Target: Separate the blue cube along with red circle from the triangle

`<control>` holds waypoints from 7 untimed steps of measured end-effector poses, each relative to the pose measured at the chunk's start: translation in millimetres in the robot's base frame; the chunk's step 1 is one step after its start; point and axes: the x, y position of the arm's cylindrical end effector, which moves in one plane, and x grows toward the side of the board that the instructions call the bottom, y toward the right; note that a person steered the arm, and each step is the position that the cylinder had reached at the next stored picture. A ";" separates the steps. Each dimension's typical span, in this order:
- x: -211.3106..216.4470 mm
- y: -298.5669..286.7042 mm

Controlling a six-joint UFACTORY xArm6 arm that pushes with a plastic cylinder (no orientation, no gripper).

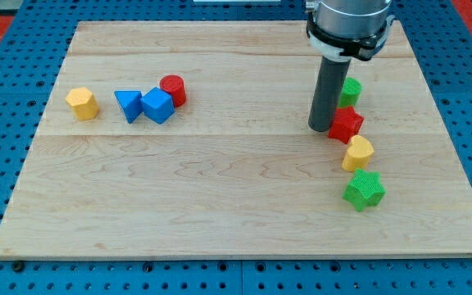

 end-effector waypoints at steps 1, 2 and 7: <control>0.0 15.2; 0.0 16.1; -18.9 -256.4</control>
